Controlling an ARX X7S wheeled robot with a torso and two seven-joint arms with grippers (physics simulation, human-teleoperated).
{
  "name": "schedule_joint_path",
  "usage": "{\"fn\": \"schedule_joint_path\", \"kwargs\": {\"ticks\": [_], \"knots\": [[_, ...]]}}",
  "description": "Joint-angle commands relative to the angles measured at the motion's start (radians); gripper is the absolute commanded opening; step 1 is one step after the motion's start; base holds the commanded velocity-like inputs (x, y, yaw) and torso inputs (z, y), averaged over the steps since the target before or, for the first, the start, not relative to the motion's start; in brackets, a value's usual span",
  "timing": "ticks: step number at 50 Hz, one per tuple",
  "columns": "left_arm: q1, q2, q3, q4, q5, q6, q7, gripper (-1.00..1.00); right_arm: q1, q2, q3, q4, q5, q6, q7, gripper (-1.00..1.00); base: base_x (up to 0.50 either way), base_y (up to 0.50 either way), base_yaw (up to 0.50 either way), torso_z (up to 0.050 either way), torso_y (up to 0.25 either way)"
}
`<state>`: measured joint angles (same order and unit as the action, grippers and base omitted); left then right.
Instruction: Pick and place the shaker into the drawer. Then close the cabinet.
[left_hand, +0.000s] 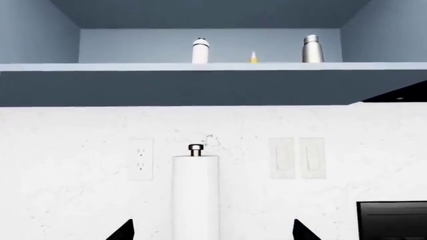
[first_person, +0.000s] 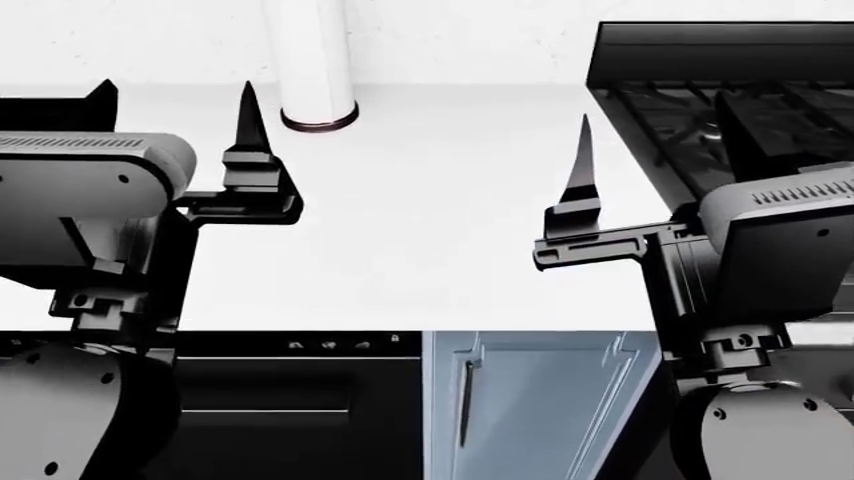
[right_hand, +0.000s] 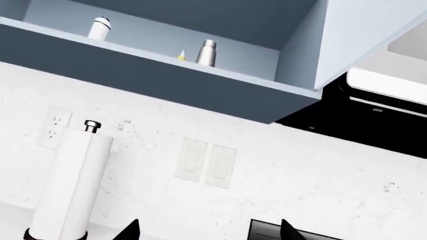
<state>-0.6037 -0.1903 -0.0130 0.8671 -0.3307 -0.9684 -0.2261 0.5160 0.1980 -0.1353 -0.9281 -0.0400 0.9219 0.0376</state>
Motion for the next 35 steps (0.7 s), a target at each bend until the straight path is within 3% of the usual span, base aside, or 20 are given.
{"fn": "schedule_joint_path", "kwargs": {"ticks": [1,23,35], "knots": [[0.004,-0.006,0.003,-0.003,-0.006,0.007,-0.006,1.00,-0.003,0.003,-0.001,0.003,0.007,-0.006,0.005,1.00,0.25,0.05,0.00,0.000,0.000],[0.025,-0.018,-0.001,-0.015,-0.014,0.032,-0.017,1.00,-0.006,0.012,-0.017,0.006,0.010,-0.012,0.020,1.00,0.25,0.13,0.00,0.000,0.000],[0.028,-0.022,-0.002,-0.022,-0.020,0.039,-0.025,1.00,-0.009,0.017,-0.021,0.008,0.014,-0.020,0.026,1.00,0.25,0.30,0.00,0.000,0.000]]}}
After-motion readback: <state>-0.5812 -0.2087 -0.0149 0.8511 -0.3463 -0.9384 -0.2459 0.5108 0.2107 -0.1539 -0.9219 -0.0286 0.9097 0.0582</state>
